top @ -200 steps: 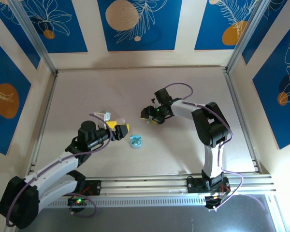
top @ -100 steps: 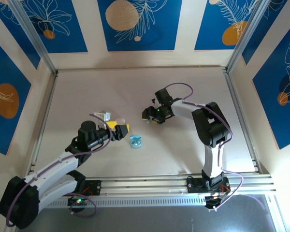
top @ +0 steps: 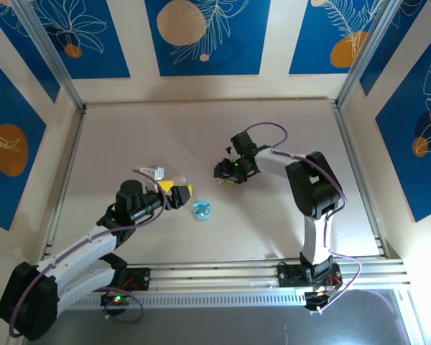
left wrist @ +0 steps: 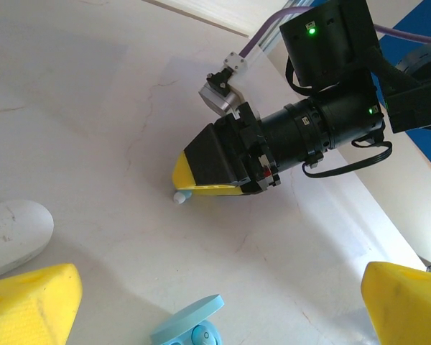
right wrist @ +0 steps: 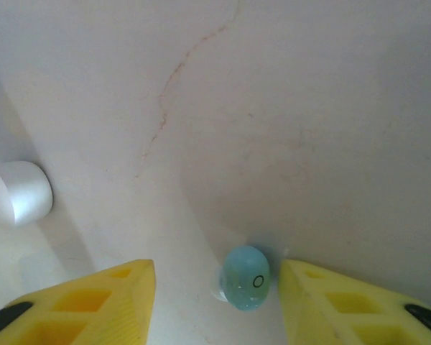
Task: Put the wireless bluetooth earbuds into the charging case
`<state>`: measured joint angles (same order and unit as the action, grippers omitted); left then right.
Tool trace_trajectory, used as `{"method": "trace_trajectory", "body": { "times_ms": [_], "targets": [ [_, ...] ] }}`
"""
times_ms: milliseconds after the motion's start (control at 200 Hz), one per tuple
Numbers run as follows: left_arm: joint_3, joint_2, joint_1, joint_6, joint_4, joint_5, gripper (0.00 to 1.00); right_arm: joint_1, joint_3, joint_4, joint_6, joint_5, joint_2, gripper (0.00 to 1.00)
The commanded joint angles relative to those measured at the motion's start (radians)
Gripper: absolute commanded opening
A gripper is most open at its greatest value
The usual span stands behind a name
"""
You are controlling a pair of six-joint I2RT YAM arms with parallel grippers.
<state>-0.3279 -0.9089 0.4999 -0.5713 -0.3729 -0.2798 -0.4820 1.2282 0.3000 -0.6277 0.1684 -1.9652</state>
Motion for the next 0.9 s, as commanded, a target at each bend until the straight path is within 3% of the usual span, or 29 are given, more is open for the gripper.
{"method": "trace_trajectory", "body": {
  "times_ms": [0,315,895],
  "targets": [
    [0.007,0.005,-0.01,-0.004,0.008,0.007,1.0,0.011,0.005,0.023,0.011,0.018,-0.006,0.41],
    [0.007,0.007,-0.01,-0.005,0.008,0.007,1.0,0.01,0.013,0.019,0.003,0.042,-0.035,0.35],
    [0.007,0.007,-0.01,-0.004,0.009,0.008,1.0,-0.02,0.045,0.027,-0.004,0.052,-0.066,0.33]
  ]
}}
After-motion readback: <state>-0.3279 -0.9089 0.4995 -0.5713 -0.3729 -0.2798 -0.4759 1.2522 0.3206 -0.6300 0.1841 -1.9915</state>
